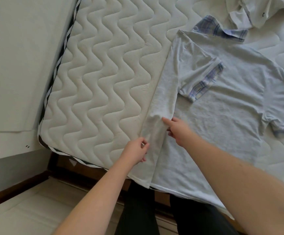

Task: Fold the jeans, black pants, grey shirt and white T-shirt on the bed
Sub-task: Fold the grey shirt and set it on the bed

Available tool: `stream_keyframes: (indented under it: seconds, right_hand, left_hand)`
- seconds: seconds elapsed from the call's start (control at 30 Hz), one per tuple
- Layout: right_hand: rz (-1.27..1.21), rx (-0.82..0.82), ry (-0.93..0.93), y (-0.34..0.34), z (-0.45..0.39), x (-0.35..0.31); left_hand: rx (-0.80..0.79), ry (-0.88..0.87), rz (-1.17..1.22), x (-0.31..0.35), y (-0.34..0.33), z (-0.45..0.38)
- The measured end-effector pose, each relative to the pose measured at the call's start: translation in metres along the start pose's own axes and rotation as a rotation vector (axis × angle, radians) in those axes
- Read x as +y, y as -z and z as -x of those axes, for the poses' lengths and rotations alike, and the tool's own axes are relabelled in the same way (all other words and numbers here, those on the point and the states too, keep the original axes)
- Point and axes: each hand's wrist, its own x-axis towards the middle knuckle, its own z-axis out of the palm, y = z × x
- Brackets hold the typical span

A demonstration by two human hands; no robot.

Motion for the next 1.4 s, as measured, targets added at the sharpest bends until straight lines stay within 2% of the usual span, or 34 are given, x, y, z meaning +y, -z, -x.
stream_keyframes:
  seconds: [0.1,0.17,0.37,0.47,0.6,0.7,0.77,0.83,0.9,1.03,1.17,1.27,1.4]
  right_hand:
    - [0.052,-0.063,-0.045,-0.004,0.0,0.019]
    - [0.066,-0.032,-0.055,-0.007,0.001,0.033]
    - [0.321,0.082,0.066,-0.002,0.01,0.069]
    - [0.322,0.161,0.113,0.002,0.012,0.077]
    - [0.442,0.023,0.038,-0.002,0.015,0.097]
    - [0.501,-0.09,-0.036,-0.009,0.02,0.108]
    - [0.55,-0.045,-0.052,-0.013,0.024,0.112]
    - [0.466,0.014,-0.076,-0.014,0.031,0.12]
    - [0.398,-0.04,-0.095,-0.012,0.039,0.132]
    - [0.487,-0.148,-0.114,-0.007,0.05,0.153]
    - [0.571,-0.1,-0.13,-0.005,0.055,0.167]
    - [0.691,-0.122,-0.16,-0.008,0.06,0.176]
    - [0.675,-0.128,-0.172,-0.017,0.063,0.181]
  left_hand:
    - [0.283,-0.02,-0.038,-0.019,-0.004,-0.002]
    - [0.326,0.042,-0.015,-0.03,-0.005,-0.004]
    - [0.159,0.137,-0.108,-0.054,-0.01,-0.009]
    - [0.117,0.137,-0.05,-0.062,-0.014,-0.006]
    - [0.039,0.166,0.056,-0.07,-0.016,0.0]
    - [-0.05,0.143,-0.074,-0.074,-0.019,0.002]
    - [-0.075,0.131,-0.113,-0.075,-0.022,0.006]
    - [-0.093,0.125,-0.092,-0.077,-0.025,0.012]
    - [-0.115,0.122,-0.154,-0.082,-0.029,0.019]
    - [-0.077,0.13,-0.161,-0.095,-0.032,0.028]
    - [-0.043,0.166,-0.047,-0.107,-0.031,0.034]
    - [-0.053,0.173,-0.072,-0.115,-0.029,0.036]
    - [-0.044,0.152,-0.066,-0.114,-0.027,0.035]
